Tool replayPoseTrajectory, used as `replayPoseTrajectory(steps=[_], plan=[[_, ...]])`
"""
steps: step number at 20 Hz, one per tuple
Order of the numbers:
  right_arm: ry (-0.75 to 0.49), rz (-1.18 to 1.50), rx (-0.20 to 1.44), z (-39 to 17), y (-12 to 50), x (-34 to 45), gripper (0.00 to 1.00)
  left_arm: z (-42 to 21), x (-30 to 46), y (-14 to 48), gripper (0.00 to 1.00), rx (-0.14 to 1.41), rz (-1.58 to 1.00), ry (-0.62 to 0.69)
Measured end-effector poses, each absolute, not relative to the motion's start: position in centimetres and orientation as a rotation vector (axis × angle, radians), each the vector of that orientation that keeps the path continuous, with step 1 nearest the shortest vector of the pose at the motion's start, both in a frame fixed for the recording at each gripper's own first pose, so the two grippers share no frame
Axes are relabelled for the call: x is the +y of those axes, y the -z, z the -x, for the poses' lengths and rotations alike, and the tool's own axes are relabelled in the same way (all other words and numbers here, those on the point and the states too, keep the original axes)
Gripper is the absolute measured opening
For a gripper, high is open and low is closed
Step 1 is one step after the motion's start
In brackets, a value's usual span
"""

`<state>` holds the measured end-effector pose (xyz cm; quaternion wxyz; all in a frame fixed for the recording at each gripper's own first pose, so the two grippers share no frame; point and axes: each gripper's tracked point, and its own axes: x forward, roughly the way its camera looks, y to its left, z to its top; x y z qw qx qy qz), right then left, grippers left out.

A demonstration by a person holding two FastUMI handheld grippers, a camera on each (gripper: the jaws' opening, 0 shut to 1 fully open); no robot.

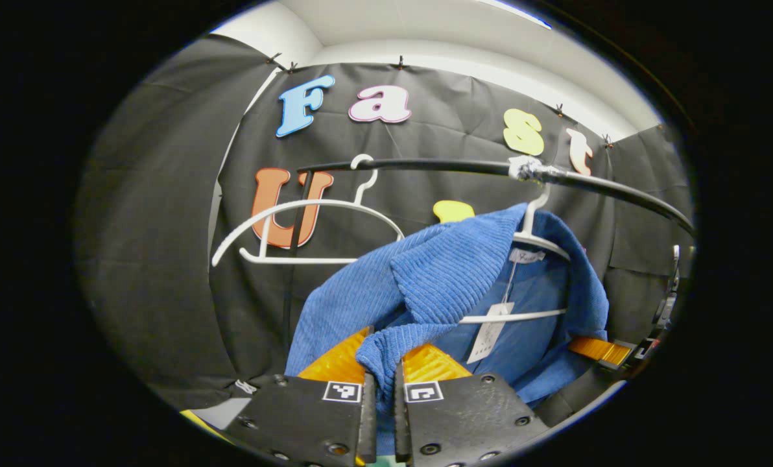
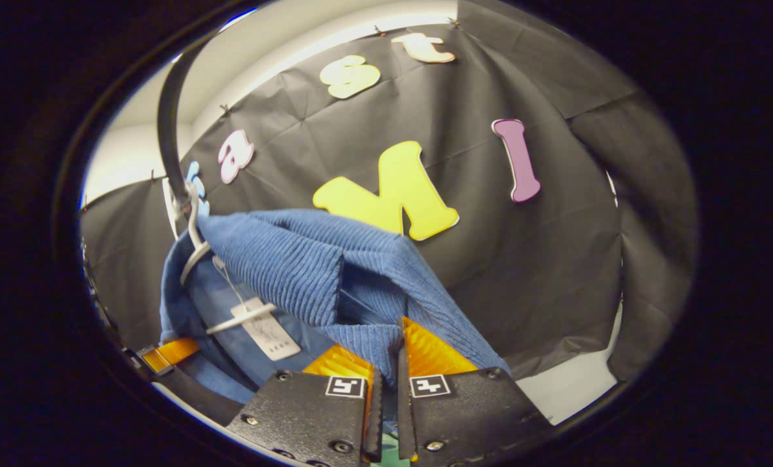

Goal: Grasp the clothes on the hanger with both hands and then place them into the laundry hamper below.

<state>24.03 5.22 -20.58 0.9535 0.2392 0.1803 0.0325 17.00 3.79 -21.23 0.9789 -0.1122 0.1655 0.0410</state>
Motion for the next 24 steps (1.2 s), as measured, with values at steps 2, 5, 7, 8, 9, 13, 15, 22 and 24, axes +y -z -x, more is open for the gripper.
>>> replayPoseTrajectory(steps=[2,5,7,8,9,13,15,22,24], plan=[[-0.084,-0.528,0.314,-24.2,18.6,4.5,0.12,-17.3,4.0,21.0,0.04,0.333,0.25,-0.067],[-0.085,-0.546,0.274,-25.1,17.2,3.2,0.09,-16.7,4.5,19.5,0.04,0.31,0.22,-0.076],[-0.09,-0.539,0.263,-25.2,16.4,3.0,0.08,-16.7,4.9,18.6,0.04,0.293,0.194,-0.082],[-0.091,-0.543,0.25,-25.3,15.6,2.7,0.08,-16.9,5.2,18.0,0.04,0.287,0.195,-0.085],[-0.088,-0.556,0.234,-25.5,15.0,2.4,0.07,-17.0,5.7,17.5,0.05,0.281,0.201,-0.099],[-0.082,-0.696,0.178,-27.2,13.4,1.6,0.08,-18.9,8.2,16.0,0.04,0.261,0.226,-0.156],[-0.112,-0.794,0.174,-28.5,12.9,1.6,0.07,-19.7,8.9,15.4,0.0,0.25,0.232,-0.157],[-0.222,-0.846,0.184,-32.3,11.2,0.7,0.07,-22.2,9.8,14.1,0.04,0.253,0.237,-0.108],[-0.268,-0.85,0.192,-32.9,10.6,0.6,0.08,-22.7,9.9,14.2,0.09,0.265,0.238,-0.078]])
